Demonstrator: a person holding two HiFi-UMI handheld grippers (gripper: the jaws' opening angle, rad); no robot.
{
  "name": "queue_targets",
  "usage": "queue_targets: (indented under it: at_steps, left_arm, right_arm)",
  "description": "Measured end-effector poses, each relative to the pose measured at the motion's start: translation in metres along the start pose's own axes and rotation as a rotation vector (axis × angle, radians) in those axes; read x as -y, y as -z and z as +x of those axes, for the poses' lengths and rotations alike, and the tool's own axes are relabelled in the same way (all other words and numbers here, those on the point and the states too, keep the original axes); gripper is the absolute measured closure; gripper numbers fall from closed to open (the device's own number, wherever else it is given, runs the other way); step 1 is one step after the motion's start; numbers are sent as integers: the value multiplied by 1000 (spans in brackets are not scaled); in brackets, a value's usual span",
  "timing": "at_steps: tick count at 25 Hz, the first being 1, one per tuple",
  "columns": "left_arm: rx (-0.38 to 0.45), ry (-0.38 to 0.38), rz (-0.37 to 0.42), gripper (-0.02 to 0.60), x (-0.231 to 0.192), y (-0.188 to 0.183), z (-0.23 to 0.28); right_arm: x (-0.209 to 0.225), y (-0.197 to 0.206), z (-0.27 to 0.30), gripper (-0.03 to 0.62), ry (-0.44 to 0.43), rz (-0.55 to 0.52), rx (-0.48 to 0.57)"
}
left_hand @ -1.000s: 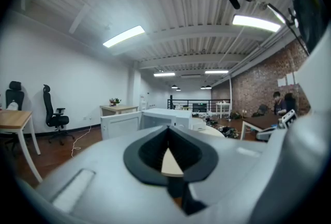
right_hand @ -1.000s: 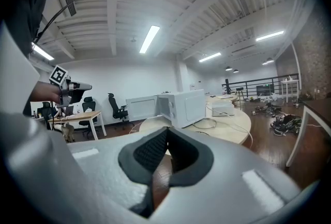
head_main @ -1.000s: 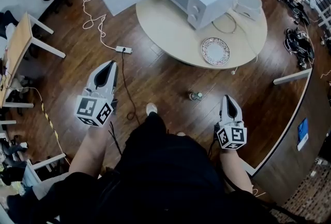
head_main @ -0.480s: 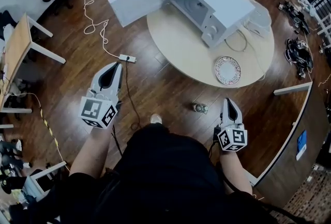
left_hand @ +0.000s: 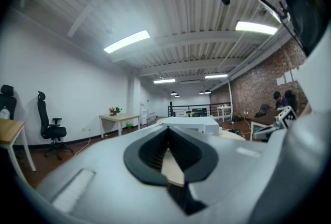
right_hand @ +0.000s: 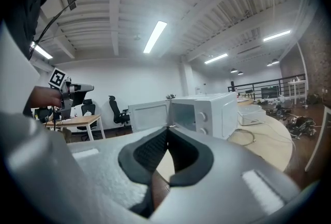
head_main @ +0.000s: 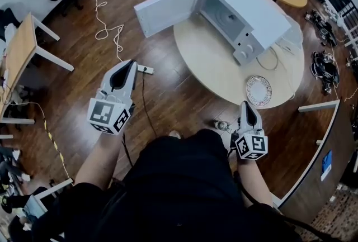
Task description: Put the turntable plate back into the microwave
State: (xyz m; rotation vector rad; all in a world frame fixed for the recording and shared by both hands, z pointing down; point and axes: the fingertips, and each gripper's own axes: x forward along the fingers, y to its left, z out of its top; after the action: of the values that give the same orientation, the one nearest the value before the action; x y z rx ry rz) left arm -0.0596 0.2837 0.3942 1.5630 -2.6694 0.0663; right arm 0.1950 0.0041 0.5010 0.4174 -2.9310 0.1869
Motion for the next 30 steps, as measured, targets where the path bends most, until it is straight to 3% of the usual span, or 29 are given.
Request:
queue_targets:
  at_steps: [10,19,30]
  left_arm:
    - [-34,-7,-28,577,-17,19,-4]
    - [-54,-47,-6,577,-32,22,-4]
    - [-50,-5,9,577,-62,6,74]
  right_arm:
    - [-21,10,18,592,-30,-24,-42]
    - [-25,14,55,592,-72,-7,-48]
    - [-4,3,136,592,-59,24,-46]
